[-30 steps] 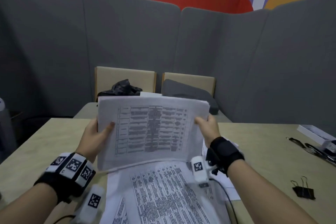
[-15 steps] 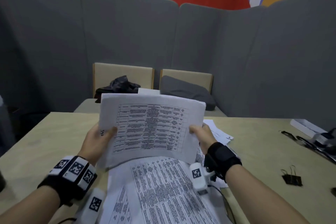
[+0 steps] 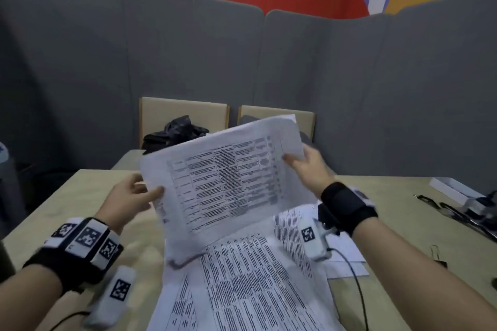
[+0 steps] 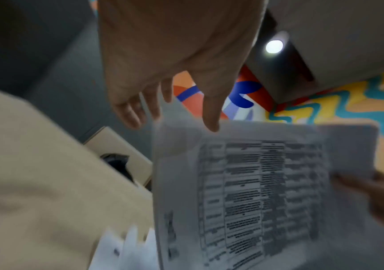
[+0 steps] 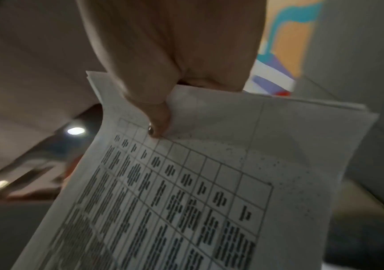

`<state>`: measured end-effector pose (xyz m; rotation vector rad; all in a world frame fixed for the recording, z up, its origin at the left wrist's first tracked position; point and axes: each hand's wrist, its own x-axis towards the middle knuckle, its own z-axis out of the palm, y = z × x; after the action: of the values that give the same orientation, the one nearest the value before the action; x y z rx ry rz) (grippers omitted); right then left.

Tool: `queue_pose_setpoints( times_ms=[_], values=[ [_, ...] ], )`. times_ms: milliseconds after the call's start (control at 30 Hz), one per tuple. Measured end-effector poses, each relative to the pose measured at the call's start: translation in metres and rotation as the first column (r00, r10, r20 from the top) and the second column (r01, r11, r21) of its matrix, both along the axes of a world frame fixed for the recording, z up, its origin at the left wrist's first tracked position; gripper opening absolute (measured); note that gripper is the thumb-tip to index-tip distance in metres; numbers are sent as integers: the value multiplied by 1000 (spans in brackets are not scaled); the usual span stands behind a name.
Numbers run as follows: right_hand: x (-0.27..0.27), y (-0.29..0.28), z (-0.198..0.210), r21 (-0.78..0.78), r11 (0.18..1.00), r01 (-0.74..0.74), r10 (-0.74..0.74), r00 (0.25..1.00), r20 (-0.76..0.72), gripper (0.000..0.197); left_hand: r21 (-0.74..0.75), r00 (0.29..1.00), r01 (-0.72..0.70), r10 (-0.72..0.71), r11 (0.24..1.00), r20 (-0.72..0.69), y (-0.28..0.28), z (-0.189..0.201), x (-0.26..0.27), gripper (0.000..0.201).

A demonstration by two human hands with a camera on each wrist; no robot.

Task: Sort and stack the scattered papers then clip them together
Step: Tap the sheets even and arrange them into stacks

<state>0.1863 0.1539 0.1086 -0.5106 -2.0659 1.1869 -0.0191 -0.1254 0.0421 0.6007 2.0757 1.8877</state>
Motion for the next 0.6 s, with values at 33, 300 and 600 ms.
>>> queue_pose_setpoints(
  times_ms=[33,300,600],
  values=[
    [2,-1,17,130,992,-7,4,1000,28,16,-38,999,-33,32,999,-14,-1,10,1,46],
    [-12,-60,129,747,646,-158,9,980,199,9,-102,910,222,-244,970,-335,15,85,57,41],
    [-37,-67,88,582,813,20,-35,999,15,65,-181,991,-88,69,980,-110,2,36,27,28]
  ],
)
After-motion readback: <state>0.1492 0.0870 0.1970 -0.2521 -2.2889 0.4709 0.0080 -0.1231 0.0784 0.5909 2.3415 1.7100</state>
